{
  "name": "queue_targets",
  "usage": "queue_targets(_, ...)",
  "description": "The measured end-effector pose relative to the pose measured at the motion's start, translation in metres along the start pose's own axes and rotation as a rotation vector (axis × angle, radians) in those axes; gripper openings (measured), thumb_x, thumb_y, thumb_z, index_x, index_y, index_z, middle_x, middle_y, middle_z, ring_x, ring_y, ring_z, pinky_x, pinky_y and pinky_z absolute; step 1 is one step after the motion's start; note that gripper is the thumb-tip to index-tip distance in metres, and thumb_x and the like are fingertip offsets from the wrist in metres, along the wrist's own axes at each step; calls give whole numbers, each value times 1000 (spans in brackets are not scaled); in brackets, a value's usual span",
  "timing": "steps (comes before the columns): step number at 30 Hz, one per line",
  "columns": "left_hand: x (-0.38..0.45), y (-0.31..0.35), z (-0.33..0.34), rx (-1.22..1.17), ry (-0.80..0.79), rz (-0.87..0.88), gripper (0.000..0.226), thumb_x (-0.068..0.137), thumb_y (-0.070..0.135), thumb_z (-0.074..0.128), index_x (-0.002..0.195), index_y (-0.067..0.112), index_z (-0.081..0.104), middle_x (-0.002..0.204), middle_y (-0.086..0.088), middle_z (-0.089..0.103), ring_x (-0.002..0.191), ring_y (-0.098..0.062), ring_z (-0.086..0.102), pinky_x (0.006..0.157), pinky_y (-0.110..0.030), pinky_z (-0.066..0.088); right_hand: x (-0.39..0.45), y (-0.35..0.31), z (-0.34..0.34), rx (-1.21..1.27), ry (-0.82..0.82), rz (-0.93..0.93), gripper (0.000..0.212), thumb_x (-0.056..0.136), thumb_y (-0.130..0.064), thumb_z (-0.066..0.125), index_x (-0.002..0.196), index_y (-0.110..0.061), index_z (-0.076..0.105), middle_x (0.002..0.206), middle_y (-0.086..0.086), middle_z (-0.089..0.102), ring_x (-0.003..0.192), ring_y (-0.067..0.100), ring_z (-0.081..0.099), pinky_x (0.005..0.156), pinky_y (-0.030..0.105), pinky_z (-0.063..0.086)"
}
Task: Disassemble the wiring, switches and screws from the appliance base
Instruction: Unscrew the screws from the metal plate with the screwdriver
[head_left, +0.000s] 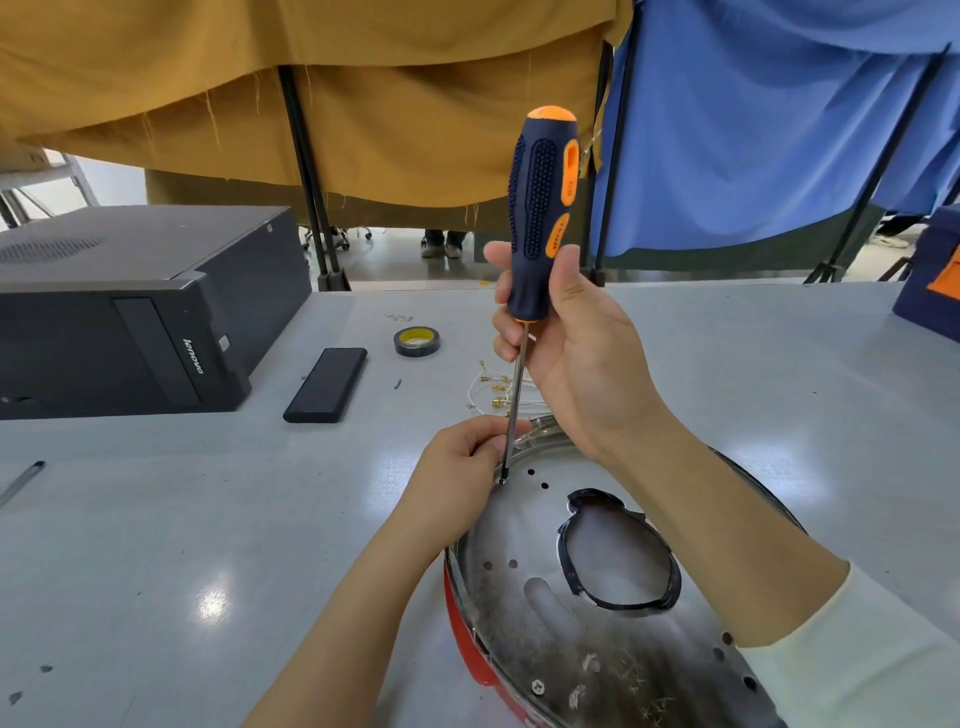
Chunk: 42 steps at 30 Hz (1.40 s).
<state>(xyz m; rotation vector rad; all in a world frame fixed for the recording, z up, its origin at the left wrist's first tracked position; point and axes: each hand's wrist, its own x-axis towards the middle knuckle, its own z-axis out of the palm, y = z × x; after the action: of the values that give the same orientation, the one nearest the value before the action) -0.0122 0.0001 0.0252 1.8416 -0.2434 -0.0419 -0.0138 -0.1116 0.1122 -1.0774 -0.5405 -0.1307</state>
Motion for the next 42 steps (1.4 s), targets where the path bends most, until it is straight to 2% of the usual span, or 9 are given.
queue_targets(6,0,-1,0,0,0,3,33,98,12,45,102,32,71,101,11,71,95,0,61,68,0,42,1,-3,1,67,4,24,44,90,-53,32,104,-14,47,74,1,47,56,10,33,54,24,29)
queue_targets(9,0,-1,0,-2,-4,6,35,98,11,45,96,36,70,97,14,70,88,4,60,67,-1,40,0,-2,0,-23,95,-1,31,87,-34,53,104,-15,36,71,-1,47,54,10,34,51,23,31)
queue_targets(12,1,-2,0,-6,-3,4,35,98,11,45,97,35,70,98,14,71,89,6,61,66,0,41,0,-1,0,-43,53,-49,17,91,-29,47,99,-14,42,74,0,54,58,13,40,55,25,35)
queue_targets(17,1,-2,-1,5,0,12,36,98,11,45,95,37,69,96,18,69,85,14,58,63,2,38,-1,-1,0,-14,16,1,41,99,-35,29,118,-6,51,80,-1,56,59,11,40,58,22,36)
queue_targets(23,1,-2,0,35,9,14,38,97,13,47,88,44,68,96,15,71,88,2,61,68,-2,42,2,-1,-3,-35,57,-28,16,90,-22,53,99,-12,44,72,-1,48,53,10,36,52,23,33)
queue_targets(27,0,-3,0,121,13,20,38,97,17,44,86,47,65,96,-9,71,76,-13,55,68,-22,43,0,1,-2,-34,35,-69,16,94,-22,45,105,-11,49,75,-2,51,57,10,36,54,24,30)
queue_targets(34,0,5,-3,240,-44,23,41,92,9,38,87,38,65,47,16,51,38,-2,38,39,-12,29,2,-2,-4,16,89,-70,22,92,-24,42,108,-11,51,75,0,48,57,10,34,55,24,27)
queue_targets(39,-7,14,-14,379,-130,16,36,85,12,42,95,38,66,75,9,64,55,-1,50,48,-10,39,0,-3,-5,42,76,-84,23,93,-24,42,110,-11,52,74,-1,48,57,9,33,55,25,27)
queue_targets(42,-10,16,-24,594,-193,83,29,83,21,57,103,40,64,98,16,65,86,-2,59,74,-18,48,0,-3,-6,62,68,-72,25,93,-25,43,111,-11,53,75,-1,48,58,10,33,56,25,27)
